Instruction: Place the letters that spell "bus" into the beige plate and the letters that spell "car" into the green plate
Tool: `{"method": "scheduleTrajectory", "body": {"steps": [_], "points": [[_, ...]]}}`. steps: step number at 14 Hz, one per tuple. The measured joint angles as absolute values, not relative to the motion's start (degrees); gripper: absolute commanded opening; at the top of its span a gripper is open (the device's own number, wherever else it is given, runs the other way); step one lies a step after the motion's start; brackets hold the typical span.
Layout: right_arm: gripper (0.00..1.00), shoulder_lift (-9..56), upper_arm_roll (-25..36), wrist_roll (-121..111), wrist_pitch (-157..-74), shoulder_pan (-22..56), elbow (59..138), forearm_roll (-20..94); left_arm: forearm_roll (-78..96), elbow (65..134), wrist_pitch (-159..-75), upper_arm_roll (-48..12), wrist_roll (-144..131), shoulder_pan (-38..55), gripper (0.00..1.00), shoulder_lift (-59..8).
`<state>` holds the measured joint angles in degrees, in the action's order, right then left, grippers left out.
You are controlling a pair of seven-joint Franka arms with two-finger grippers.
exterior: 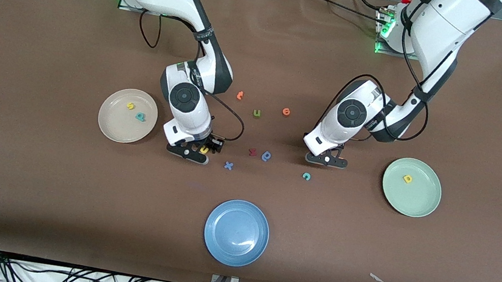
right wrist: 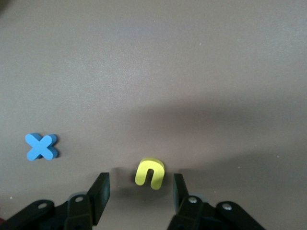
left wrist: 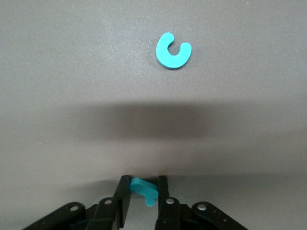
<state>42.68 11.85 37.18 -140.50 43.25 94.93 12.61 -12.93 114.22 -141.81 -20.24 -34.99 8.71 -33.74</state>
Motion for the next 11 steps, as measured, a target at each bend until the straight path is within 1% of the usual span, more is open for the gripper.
{"method": "scheduleTrajectory", "body": {"steps": [1, 4, 5, 7, 8, 9, 11], "points": [[0.47, 42.82, 11.85, 37.18, -140.76, 43.29, 94.92, 12.60, -12.93, 114.22, -141.81, -20.24, -34.99, 8.72, 0.17, -33.74], [0.44, 43.55, 11.85, 37.18, -143.18, 43.41, 94.92, 12.46, -12.93, 114.12, -141.80, -20.20, -35.00, 8.71, 0.15, -33.71], [0.35, 43.83, 11.85, 37.18, -143.66, 43.44, 94.91, 12.44, -13.04, 113.83, -141.55, -20.08, -34.76, 8.64, 0.15, -33.67], [0.27, 43.93, 11.89, 37.18, -143.86, 43.48, 94.88, 12.34, -13.26, 111.71, -138.10, -19.37, -32.91, 8.12, 0.14, -33.29], [0.15, 43.92, 11.98, 37.18, -143.82, 43.51, 94.88, 12.27, -13.30, 110.01, -135.26, -19.05, -30.45, 7.02, 0.14, -32.85], [0.08, 43.92, 11.99, 37.18, -143.81, 43.53, 94.88, 12.25, -13.31, 108.59, -133.11, -18.82, -27.29, 5.46, 0.14, -32.40], [0.08, 43.89, 12.06, 37.15, -143.73, 43.63, 94.85, 12.20, -13.33, 106.64, -131.11, -18.53, -19.04, 0.61, 0.13, -31.65]]}}
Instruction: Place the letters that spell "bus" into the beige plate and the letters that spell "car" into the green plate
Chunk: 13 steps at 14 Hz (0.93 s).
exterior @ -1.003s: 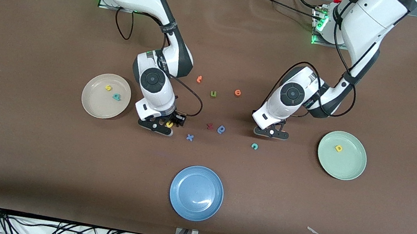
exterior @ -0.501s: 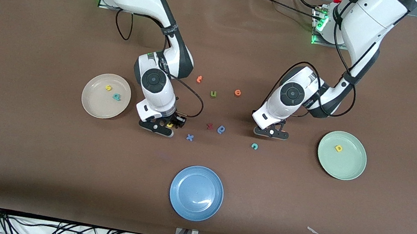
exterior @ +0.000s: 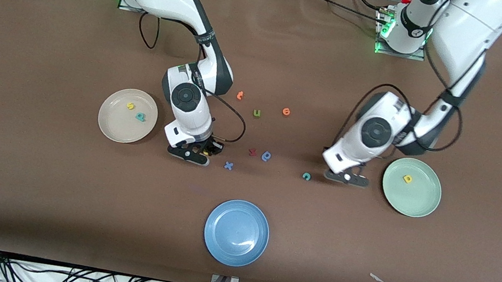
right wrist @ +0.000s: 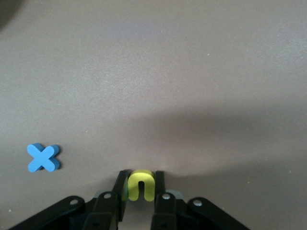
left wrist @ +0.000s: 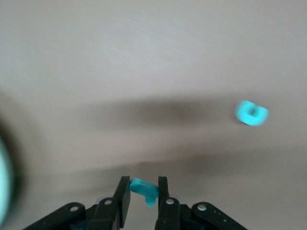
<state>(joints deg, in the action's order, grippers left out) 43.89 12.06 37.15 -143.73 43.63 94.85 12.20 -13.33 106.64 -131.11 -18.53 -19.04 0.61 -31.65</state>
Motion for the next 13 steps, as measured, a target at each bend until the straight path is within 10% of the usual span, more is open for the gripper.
{"method": "scheduleTrajectory", "body": {"steps": [6, 8, 13], "points": [[0.08, 41.73, 16.05, 32.25, -135.17, 43.67, 93.09, 12.22, -22.19, 105.71, -130.66, -17.03, -2.59, -12.39, 0.21, -31.50], [0.08, 39.49, 19.10, 27.34, -129.07, 43.64, 93.04, 12.24, -24.97, 105.67, -130.65, -16.66, -0.06, -14.35, 1.00, -32.03], [0.10, 36.52, 28.28, 13.72, -120.01, 42.85, 97.45, 13.75, -21.54, 104.46, -130.67, -17.20, 1.19, -15.58, 1.00, -32.77]]}}
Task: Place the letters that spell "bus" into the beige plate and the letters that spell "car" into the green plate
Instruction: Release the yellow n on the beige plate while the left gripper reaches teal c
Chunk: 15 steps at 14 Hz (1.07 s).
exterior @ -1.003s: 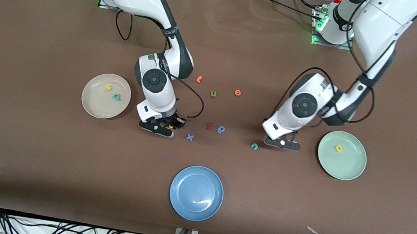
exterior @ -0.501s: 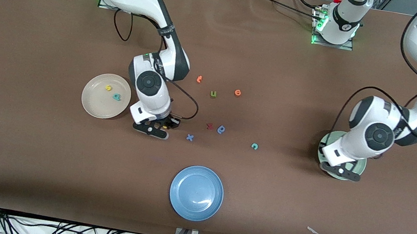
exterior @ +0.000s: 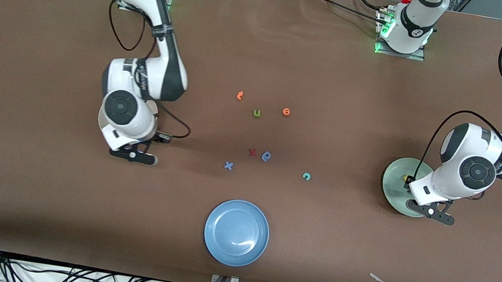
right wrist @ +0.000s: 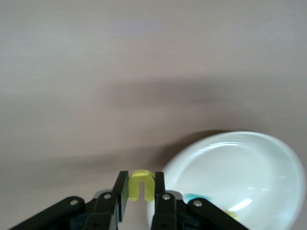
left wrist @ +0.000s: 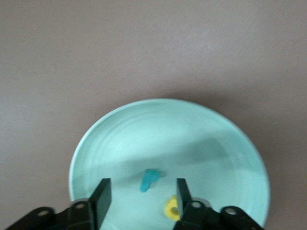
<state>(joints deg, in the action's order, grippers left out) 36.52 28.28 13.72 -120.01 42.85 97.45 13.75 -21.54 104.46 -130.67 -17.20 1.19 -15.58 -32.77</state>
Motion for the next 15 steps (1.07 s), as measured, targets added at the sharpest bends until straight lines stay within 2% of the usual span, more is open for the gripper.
{"method": "scheduleTrajectory", "body": {"steps": [4, 5, 6, 8, 11, 13, 15], "points": [[0.14, 34.89, 32.05, 6.36, -121.88, 41.74, 105.84, 16.04, -11.61, 101.76, -130.68, -18.24, -3.07, -10.14, 1.00, -33.07], [0.49, 34.72, 32.06, 4.93, -124.07, 41.46, 107.89, 16.07, -11.15, 100.99, -130.68, -18.29, -6.62, -7.44, 1.00, -33.46], [0.99, 34.72, 32.05, 3.62, -126.25, 41.36, 109.72, 16.10, -11.12, 100.02, -130.68, -18.36, -10.67, -4.67, 1.00, -34.07], [1.00, 34.71, 32.06, 2.65, -128.28, 41.31, 111.87, 16.13, -11.12, 97.69, -130.70, -18.44, -18.02, 0.67, 1.00, -35.69], [1.00, 33.22, 32.26, 2.25, -127.23, 41.33, 110.95, 16.20, -11.12, 93.46, -130.72, -18.42, -21.40, 5.97, 1.00, -37.83], [1.00, 31.22, 32.95, 2.20, -121.16, 41.35, 107.38, 16.20, -11.12, 91.15, -130.69, -18.25, -21.68, 8.39, 1.00, -39.26], [1.00, 29.57, 34.46, 2.14, -111.75, 41.38, 101.03, 16.20, -11.12, 89.37, -130.68, -18.00, -22.60, 10.20, 1.00, -41.52]]}}
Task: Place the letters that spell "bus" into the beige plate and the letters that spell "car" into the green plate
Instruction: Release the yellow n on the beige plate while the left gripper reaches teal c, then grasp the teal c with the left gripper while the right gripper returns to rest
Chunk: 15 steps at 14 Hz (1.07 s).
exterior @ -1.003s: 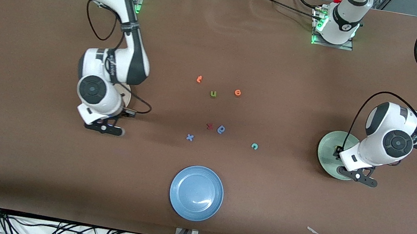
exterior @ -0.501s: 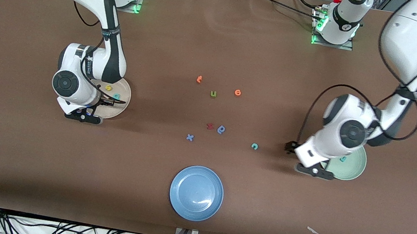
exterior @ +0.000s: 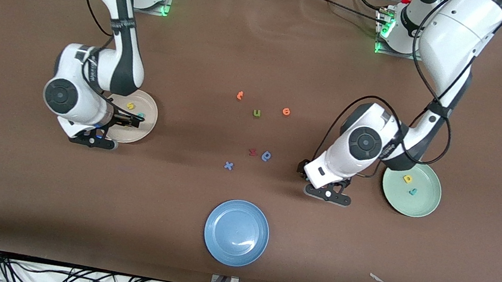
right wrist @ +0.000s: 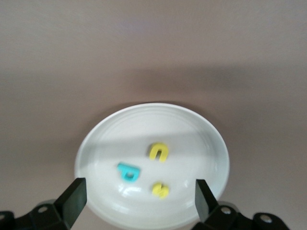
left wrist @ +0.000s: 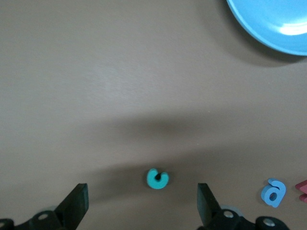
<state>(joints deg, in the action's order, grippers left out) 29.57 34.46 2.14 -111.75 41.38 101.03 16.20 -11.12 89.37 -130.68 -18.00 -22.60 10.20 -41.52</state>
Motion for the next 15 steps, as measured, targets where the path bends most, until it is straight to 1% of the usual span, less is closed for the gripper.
{"method": "scheduleTrajectory", "body": {"steps": [2, 4, 5, 7, 9, 10, 11, 13, 15], "points": [[1.00, 28.67, 36.79, 1.91, -102.22, 41.39, 94.08, 16.20, -11.12, 87.29, -130.70, -17.16, -23.62, 11.90, 0.98, -44.53], [1.00, 28.42, 39.66, 1.52, -95.59, 41.36, 88.32, 16.19, -11.12, 85.87, -130.73, -15.72, -23.96, 13.57, 0.96, -46.81], [1.00, 28.34, 40.85, 1.26, -92.84, 41.29, 86.00, 16.19, -11.12, 85.45, -130.74, -15.39, -24.04, 13.94, 0.93, -47.44], [1.00, 28.14, 41.53, 1.14, -89.15, 41.27, 82.59, 16.19, -11.12, 85.07, -130.74, -15.15, -24.10, 14.12, 0.86, -47.86], [1.00, 27.35, 41.16, 1.14, -88.32, 41.15, 81.09, 16.17, -11.12, 85.01, -130.75, -15.11, -24.12, 14.12, 0.80, -47.86], [1.00, 26.39, 39.75, 1.14, -88.24, 40.21, 81.00, 15.58, -11.12, 85.01, -130.75, -15.10, -24.13, 14.12, 0.78, -47.87], [1.00, 25.28, 36.77, 1.14, -88.08, 37.97, 80.99, 13.99, -11.12, 85.01, -130.75, -15.09, -24.14, 14.13, 0.77, -47.89], [1.00, 23.16, 27.53, 1.21, -88.00, 30.44, 81.01, 9.77, -11.12, 85.05, -130.74, -15.08, -24.15, 14.15, 0.76, -47.94], [1.00, 21.21, 20.13, 1.23, -88.39, 23.68, 81.89, 5.52, -11.12, 85.22, -130.70, -15.02, -24.16, 14.16, 0.74, -48.03]]}}
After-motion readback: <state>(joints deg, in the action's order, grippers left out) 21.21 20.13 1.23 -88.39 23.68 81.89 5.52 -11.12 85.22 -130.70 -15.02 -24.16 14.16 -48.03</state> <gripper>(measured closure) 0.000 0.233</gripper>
